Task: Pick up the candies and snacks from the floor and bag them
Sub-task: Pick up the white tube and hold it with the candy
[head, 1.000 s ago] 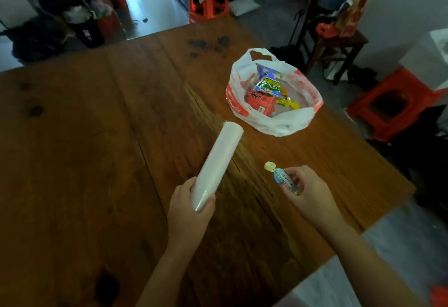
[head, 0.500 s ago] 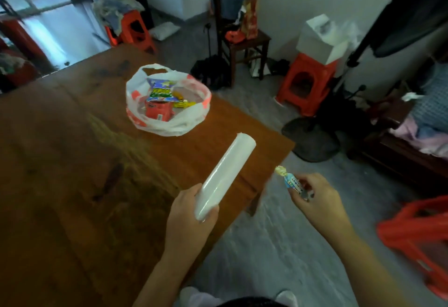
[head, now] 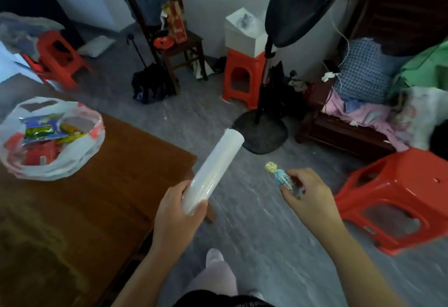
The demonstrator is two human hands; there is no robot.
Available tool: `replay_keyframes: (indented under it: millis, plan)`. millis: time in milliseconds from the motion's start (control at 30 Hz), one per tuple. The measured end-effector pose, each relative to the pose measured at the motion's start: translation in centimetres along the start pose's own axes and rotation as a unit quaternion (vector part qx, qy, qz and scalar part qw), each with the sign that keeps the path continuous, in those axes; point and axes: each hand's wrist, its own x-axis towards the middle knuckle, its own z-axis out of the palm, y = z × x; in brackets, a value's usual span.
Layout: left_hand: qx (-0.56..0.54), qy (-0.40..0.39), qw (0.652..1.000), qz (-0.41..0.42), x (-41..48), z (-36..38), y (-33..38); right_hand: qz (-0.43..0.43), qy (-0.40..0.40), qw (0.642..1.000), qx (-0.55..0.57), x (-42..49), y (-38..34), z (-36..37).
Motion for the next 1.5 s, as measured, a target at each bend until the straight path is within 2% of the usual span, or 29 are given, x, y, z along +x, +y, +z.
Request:
replay_keyframes:
  millis: [200,467,667,833,1033,1133,1333,1433,1500]
  plan:
    - [-0.01,0.02,1.0,0.0,8.9,3.0,1.8,-0.036,-0.021,0.999,-0.007,9.9,1.0,0.8]
    - [-0.038,0.067,0.995,-0.06,23.5,5.1,2.1,-0.099,-0.065,0.993,-0.021,27.4,-2.0,3.5]
    - [-0.041,0.126,0.985,-0.106,30.5,5.0,1.2,-0.143,-0.137,0.98,-0.018,36.7,-3.8,7.8]
    - [-0.017,0.211,0.964,-0.16,35.7,4.5,0.6,-0.214,-0.193,0.957,0.017,46.4,-6.9,13.4]
    - [-0.011,0.337,0.906,-0.257,39.6,1.6,1.0,-0.35,-0.297,0.886,0.061,55.5,-14.9,19.1]
    - [-0.01,0.398,0.861,-0.317,39.3,0.6,1.0,-0.394,-0.345,0.848,0.086,57.4,-18.1,22.3]
    - [0.007,0.48,0.754,-0.449,36.8,-1.5,-0.6,-0.458,-0.447,0.762,0.098,56.2,-23.0,28.9]
    - [0.023,0.518,0.712,-0.474,36.3,-3.1,-2.6,-0.487,-0.469,0.731,0.091,55.3,-25.5,32.4]
    - [0.028,0.536,0.696,-0.476,35.9,-4.5,-4.6,-0.503,-0.48,0.714,0.085,54.6,-27.6,34.7]
